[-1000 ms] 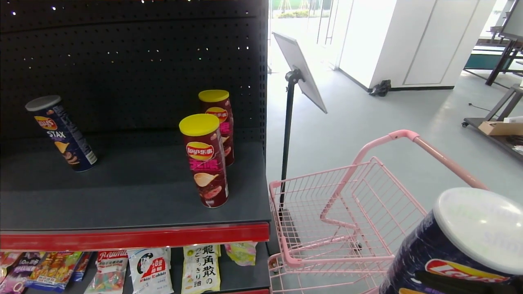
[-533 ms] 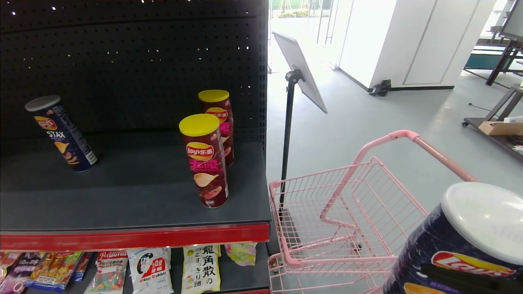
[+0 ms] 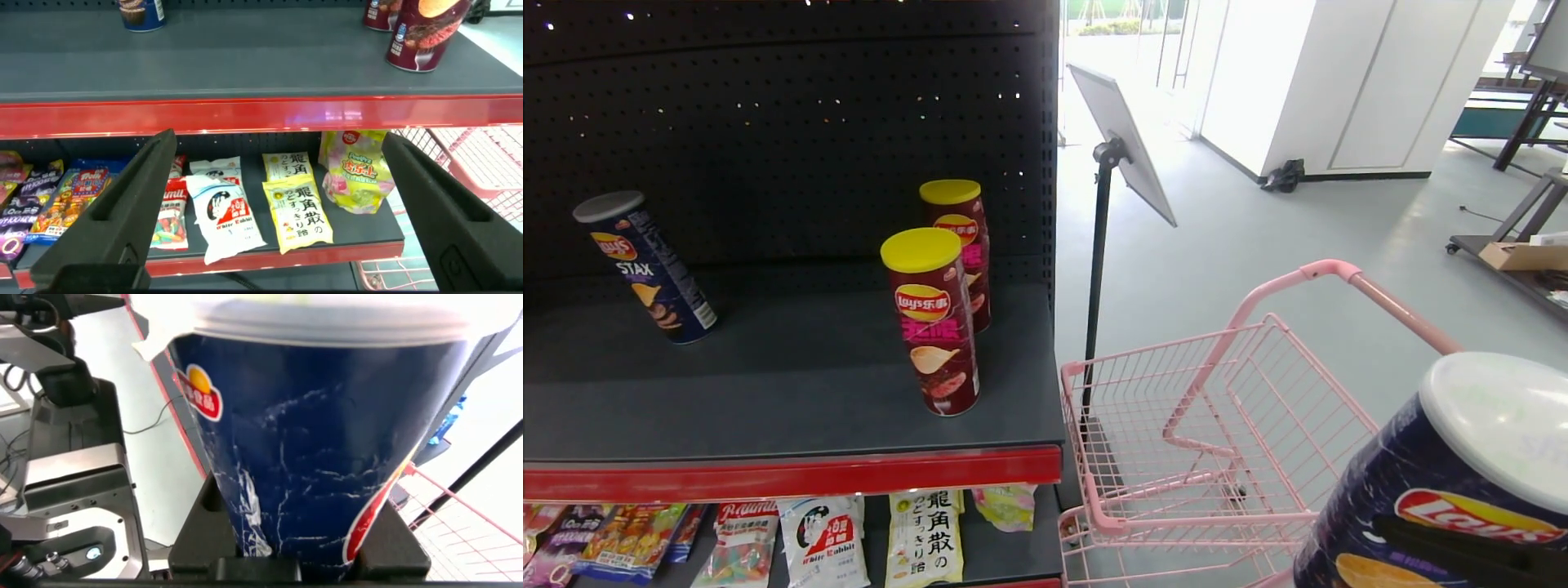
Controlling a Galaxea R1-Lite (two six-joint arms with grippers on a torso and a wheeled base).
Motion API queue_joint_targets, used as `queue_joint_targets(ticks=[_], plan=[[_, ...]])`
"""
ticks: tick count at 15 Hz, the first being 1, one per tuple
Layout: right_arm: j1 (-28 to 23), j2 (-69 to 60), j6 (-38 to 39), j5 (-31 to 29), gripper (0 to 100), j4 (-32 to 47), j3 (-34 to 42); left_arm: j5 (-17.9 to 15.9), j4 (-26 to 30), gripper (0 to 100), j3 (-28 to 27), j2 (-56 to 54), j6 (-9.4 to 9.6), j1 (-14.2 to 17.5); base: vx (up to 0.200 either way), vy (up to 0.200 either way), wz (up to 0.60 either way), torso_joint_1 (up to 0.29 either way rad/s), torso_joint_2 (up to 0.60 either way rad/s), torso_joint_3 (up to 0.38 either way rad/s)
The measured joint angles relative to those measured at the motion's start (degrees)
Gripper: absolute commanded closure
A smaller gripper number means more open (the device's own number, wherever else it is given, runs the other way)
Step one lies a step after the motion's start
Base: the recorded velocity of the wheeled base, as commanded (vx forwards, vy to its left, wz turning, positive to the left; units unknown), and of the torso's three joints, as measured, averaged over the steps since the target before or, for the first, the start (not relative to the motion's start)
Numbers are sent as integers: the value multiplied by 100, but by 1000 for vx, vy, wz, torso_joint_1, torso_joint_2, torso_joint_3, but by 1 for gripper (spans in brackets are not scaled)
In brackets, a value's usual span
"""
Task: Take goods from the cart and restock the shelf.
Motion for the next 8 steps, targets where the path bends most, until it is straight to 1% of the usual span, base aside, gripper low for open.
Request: queue_joint_targets(ticks=[1, 8], plan=[[-16, 9, 2, -46, 100, -2, -5, -2, 0, 0, 0, 0, -2, 0, 0, 0, 0, 0, 0, 0], [-22, 26, 0, -63, 100, -2, -11, -7, 0, 0, 2, 0, 0, -2, 0, 200, 0, 4, 3, 0]])
